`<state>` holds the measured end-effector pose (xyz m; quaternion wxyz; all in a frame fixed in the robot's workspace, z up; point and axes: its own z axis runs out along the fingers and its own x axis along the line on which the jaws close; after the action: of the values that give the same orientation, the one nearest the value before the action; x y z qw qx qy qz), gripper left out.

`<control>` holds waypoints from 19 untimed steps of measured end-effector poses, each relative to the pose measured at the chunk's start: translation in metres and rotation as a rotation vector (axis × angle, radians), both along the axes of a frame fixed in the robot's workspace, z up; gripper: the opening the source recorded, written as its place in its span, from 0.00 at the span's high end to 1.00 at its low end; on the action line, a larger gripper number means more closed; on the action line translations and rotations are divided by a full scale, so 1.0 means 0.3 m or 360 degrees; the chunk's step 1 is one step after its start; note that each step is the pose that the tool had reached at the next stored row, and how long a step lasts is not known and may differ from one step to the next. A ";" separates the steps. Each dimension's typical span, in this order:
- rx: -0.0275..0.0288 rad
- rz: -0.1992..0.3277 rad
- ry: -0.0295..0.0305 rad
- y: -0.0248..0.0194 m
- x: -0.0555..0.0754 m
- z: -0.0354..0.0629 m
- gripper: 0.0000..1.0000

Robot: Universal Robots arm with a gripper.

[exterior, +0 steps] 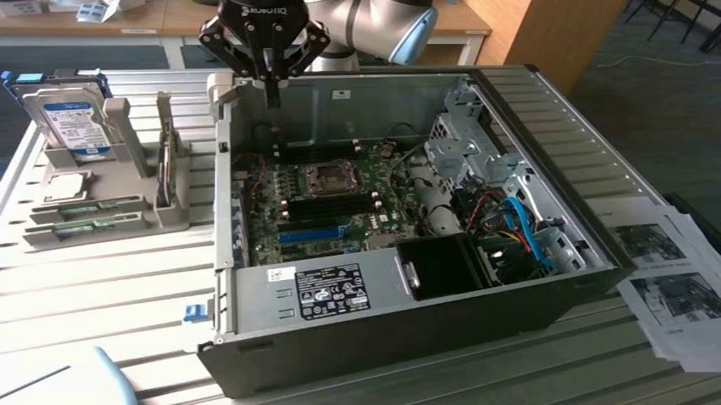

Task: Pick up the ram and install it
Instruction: 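Reach for the ram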

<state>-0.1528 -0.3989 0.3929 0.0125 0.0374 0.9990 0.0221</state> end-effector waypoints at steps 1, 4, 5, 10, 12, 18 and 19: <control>-0.00002 0.0000 0.00001 0.000 -0.006 0.000 0.91; 0.00000 0.0000 0.00000 0.000 -0.026 0.000 0.91; 0.00000 0.0000 0.00000 0.000 -0.032 0.000 0.91; 0.00000 0.0000 0.00000 0.000 -0.071 -0.001 0.91; -0.00001 0.0000 0.00000 0.000 -0.087 -0.001 0.91; 0.00000 0.0000 0.00000 0.000 -0.136 -0.002 0.91; 0.00000 0.0000 0.00000 0.000 -0.144 -0.002 0.91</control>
<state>-0.1961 -0.3989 0.3924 0.0125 0.0374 0.9990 0.0221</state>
